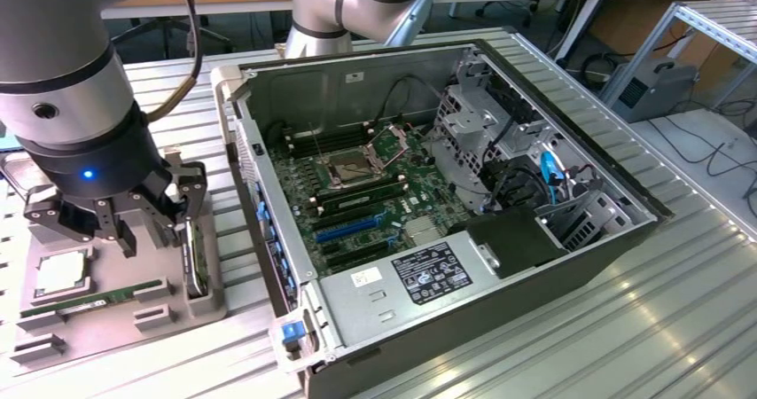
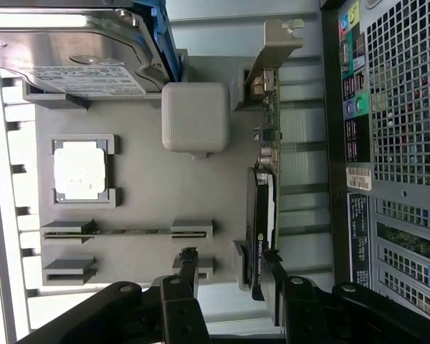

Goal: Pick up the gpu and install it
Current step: 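Pick up the gpu and move the gpu toward the slot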

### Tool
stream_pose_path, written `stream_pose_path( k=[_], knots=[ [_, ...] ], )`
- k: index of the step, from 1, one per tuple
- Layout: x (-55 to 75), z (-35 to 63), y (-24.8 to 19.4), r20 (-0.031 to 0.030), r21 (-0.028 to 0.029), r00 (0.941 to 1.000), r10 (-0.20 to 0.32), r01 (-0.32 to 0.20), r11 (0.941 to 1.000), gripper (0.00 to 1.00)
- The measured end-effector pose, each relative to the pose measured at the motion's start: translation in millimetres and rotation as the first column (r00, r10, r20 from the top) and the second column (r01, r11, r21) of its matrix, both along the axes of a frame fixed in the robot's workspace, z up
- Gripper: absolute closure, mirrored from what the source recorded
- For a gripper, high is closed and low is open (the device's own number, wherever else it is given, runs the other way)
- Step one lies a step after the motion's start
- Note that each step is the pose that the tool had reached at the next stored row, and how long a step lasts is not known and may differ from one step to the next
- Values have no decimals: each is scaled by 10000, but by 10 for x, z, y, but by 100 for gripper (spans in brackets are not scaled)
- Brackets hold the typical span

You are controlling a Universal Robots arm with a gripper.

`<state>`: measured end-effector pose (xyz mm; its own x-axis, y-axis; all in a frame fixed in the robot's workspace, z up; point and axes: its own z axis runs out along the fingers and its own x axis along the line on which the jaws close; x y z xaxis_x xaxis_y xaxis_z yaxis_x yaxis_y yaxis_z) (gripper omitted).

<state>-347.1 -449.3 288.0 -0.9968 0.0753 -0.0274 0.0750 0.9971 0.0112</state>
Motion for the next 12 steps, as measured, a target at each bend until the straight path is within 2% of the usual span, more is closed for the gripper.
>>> stream_pose_path(
  k=[12],
  knots=[
    [0,-30,0,1,-15,10000,-1,1,10000,52]
  ],
)
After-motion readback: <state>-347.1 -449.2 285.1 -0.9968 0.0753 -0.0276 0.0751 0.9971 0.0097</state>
